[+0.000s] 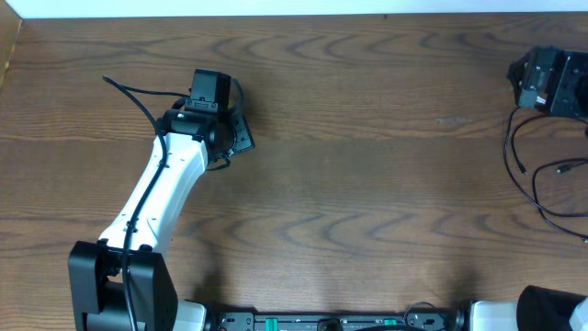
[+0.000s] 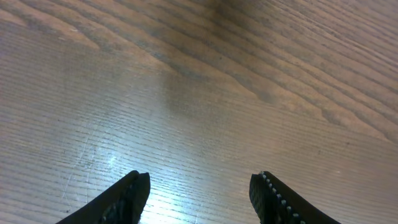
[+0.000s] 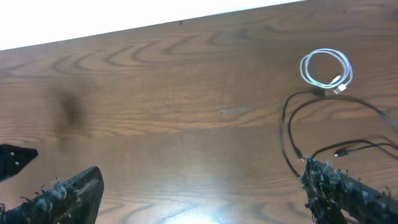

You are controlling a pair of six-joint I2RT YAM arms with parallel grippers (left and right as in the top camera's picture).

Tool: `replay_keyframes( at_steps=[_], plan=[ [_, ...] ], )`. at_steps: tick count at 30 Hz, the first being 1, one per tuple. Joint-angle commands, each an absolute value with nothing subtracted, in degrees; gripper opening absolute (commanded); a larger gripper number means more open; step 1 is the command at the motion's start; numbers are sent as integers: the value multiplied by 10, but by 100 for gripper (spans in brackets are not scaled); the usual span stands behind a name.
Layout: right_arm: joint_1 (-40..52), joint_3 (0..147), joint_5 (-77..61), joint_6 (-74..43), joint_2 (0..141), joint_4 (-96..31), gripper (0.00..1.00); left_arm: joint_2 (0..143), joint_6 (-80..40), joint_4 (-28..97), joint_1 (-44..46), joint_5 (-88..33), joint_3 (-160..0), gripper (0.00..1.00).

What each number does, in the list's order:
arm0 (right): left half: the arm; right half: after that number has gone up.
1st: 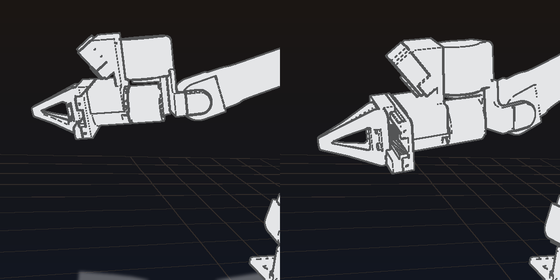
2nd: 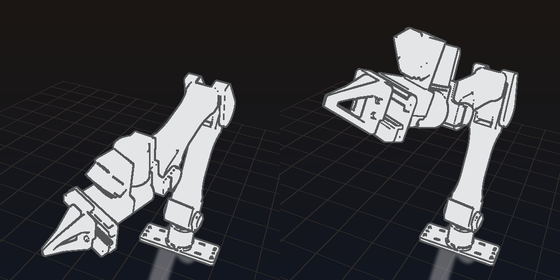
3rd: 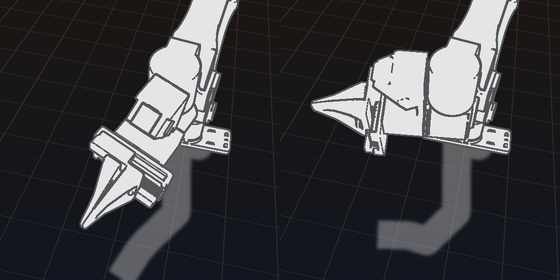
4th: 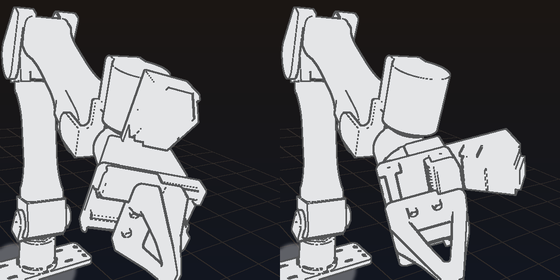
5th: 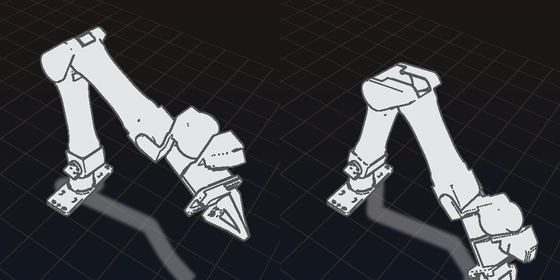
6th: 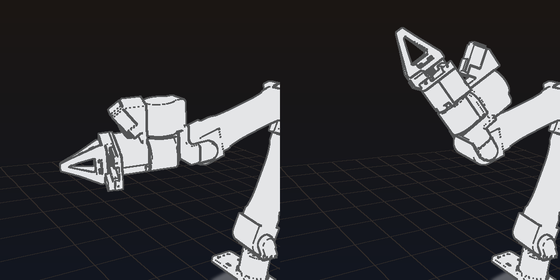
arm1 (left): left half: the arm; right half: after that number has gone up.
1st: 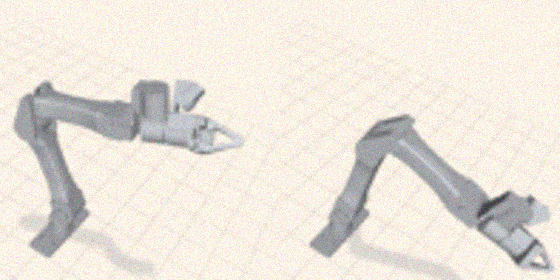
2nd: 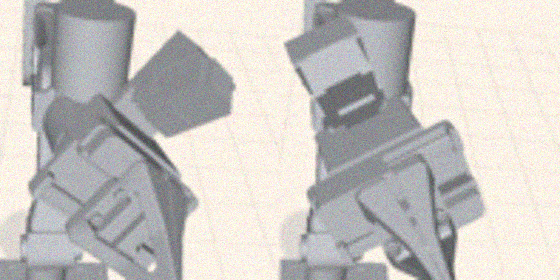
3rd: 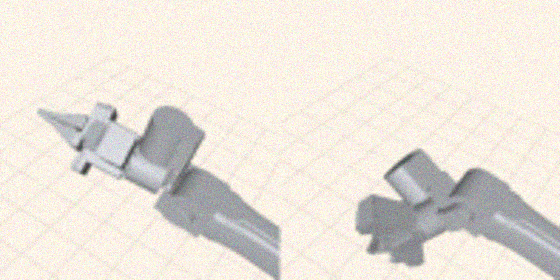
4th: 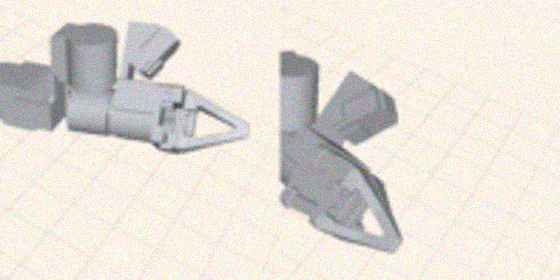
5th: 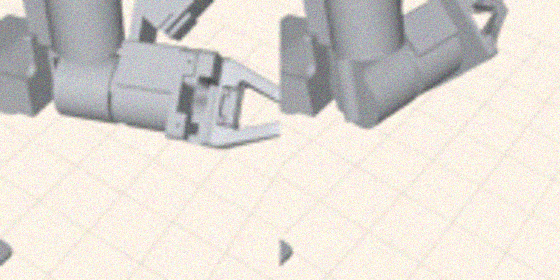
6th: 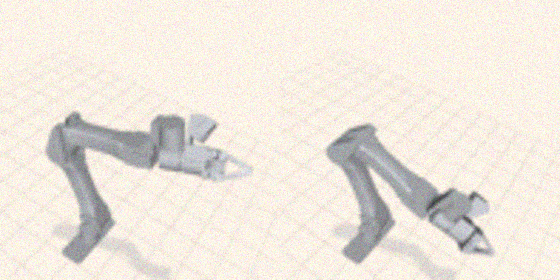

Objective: Untangle cables
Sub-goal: 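Release the black cable at the right edge and open the right gripper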

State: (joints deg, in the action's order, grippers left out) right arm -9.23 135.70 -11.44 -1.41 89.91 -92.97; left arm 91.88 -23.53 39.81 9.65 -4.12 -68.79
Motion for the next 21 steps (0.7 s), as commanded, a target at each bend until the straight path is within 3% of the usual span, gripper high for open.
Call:
replay_keyframes(
  at_steps=[1, 21],
  plan=[
    [-90, 1360, -68, 16, 882, -938, 99, 925, -232, 398, 95, -34, -685, 57],
    [-84, 1358, -21, 14, 877, -955, 99, 925, -232, 398, 95, -34, -685, 57]
  ],
)
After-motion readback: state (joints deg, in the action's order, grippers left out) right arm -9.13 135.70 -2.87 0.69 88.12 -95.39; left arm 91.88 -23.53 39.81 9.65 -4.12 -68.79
